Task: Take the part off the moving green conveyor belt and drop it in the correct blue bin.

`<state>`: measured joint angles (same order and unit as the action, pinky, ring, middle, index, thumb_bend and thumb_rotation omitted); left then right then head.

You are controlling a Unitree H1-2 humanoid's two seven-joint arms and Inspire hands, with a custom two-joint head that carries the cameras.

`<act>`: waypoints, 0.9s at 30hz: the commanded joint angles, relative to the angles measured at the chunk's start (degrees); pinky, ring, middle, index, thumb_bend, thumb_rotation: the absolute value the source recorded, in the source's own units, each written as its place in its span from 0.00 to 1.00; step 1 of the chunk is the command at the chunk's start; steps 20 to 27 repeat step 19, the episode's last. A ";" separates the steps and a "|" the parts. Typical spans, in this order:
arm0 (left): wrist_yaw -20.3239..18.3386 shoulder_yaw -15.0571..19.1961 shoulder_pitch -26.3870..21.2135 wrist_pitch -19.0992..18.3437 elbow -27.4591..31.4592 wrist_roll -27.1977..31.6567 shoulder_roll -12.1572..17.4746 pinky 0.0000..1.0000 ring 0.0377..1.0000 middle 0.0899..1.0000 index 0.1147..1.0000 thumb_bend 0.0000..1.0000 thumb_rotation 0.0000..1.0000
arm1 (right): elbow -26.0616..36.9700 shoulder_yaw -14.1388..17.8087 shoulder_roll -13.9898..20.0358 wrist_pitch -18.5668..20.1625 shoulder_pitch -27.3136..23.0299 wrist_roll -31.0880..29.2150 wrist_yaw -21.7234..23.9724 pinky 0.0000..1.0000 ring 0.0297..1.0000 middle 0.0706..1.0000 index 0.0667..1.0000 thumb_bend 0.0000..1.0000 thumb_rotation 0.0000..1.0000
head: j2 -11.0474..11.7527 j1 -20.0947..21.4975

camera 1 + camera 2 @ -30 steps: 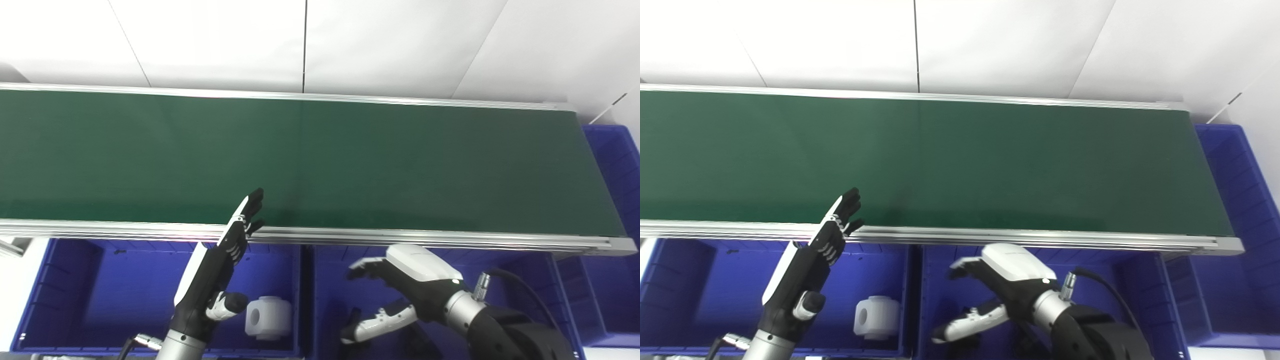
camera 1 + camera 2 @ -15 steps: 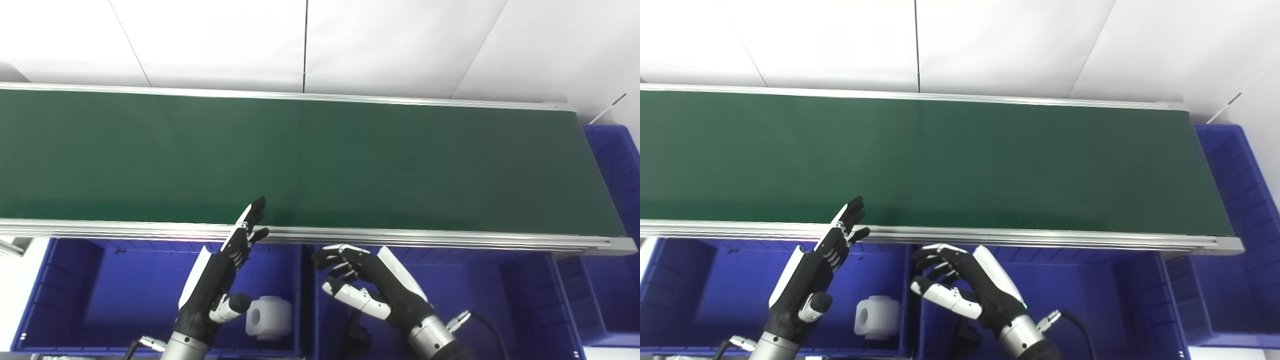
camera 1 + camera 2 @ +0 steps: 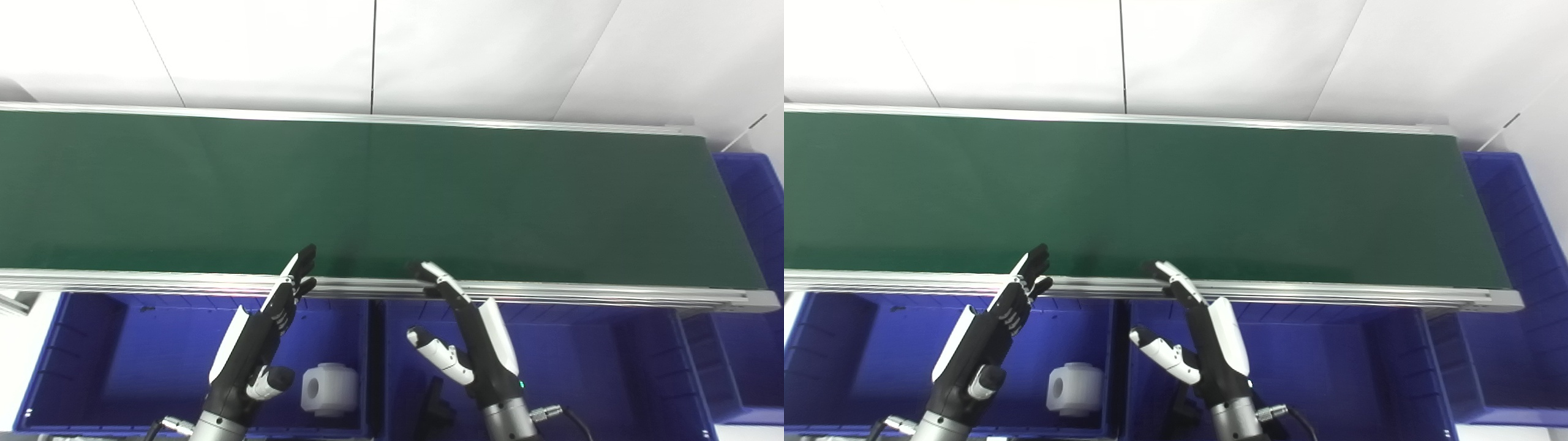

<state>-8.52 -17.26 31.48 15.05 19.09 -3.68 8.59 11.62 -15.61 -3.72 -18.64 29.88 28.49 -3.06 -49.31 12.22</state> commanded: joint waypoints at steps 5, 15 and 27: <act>-0.32 0.16 -0.03 1.79 0.13 0.66 -0.19 0.93 1.00 1.00 1.00 0.96 0.93 | -0.97 -4.91 6.42 -8.25 -0.91 -2.84 -4.58 0.79 0.86 0.89 0.86 0.75 0.91 | -0.48 -0.95; -0.86 1.19 0.17 2.81 0.45 1.14 0.99 0.93 1.00 1.00 1.00 0.95 0.95 | 0.60 -8.49 6.53 -8.23 1.16 -5.18 -10.48 0.81 0.88 0.95 1.00 0.79 0.94 | -0.77 4.54; -1.11 1.34 0.47 1.30 1.21 1.41 1.01 0.93 1.00 1.00 1.00 0.97 0.95 | 0.57 -8.91 5.93 -7.93 0.73 -5.65 -9.09 0.86 0.91 0.96 1.00 0.80 0.93 | -1.07 3.65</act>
